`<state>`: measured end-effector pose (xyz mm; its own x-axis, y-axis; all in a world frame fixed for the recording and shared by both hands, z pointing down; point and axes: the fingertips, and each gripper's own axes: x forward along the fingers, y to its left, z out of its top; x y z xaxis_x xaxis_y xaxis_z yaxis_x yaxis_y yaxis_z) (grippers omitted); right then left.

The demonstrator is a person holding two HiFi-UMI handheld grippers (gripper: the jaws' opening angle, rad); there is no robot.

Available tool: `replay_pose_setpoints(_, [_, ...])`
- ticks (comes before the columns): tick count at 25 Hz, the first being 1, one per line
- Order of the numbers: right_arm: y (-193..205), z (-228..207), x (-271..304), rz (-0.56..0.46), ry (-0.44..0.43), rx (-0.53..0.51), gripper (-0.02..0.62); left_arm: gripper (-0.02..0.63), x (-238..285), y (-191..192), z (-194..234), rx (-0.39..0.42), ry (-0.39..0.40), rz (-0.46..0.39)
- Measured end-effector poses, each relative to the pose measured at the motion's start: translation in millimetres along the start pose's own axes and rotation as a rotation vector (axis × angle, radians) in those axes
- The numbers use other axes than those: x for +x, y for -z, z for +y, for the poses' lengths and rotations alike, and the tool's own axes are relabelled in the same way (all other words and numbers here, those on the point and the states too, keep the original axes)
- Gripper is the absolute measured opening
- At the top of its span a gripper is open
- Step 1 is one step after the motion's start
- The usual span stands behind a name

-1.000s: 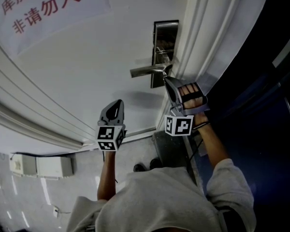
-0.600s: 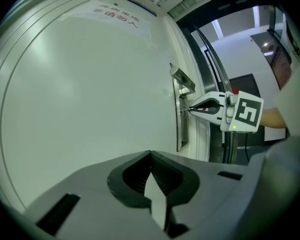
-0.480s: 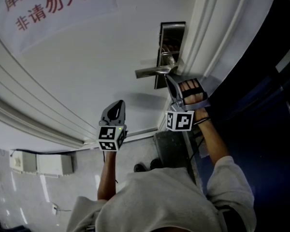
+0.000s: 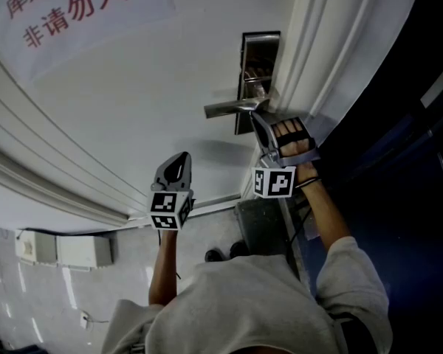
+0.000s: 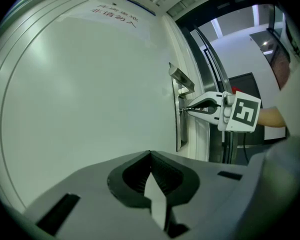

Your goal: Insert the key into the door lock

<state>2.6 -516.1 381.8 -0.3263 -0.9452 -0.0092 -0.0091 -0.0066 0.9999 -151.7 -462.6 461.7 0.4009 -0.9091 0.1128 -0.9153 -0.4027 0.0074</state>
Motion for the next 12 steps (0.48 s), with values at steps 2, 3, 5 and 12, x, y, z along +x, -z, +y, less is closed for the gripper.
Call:
replay_pose_setpoints(2, [0.0, 2.0, -0.2, 0.0, -0.014, 0.005, 0.031, 0.017, -1.8, -0.4, -0.8, 0.002, -0.001, -0.001])
replay_pose_setpoints(3, [-0.2, 4.0, -0.5, 0.0, -0.028, 0.008, 0.033, 0.017, -3.0, -0.5, -0.8, 0.002, -0.003, -0.001])
replay_pose_setpoints(5, [-0.9, 10.1, -1.3, 0.0, -0.063, 0.016, 0.082, 0.017, -5.9, -0.6, -0.1, 0.002, -0.008, -0.002])
replay_pose_setpoints(12, [-1.1, 16.6, -1.9, 0.011, -0.099, 0.014, 0.156, 0.017, -12.7, 0.2, -4.0, 0.001, -0.012, -0.002])
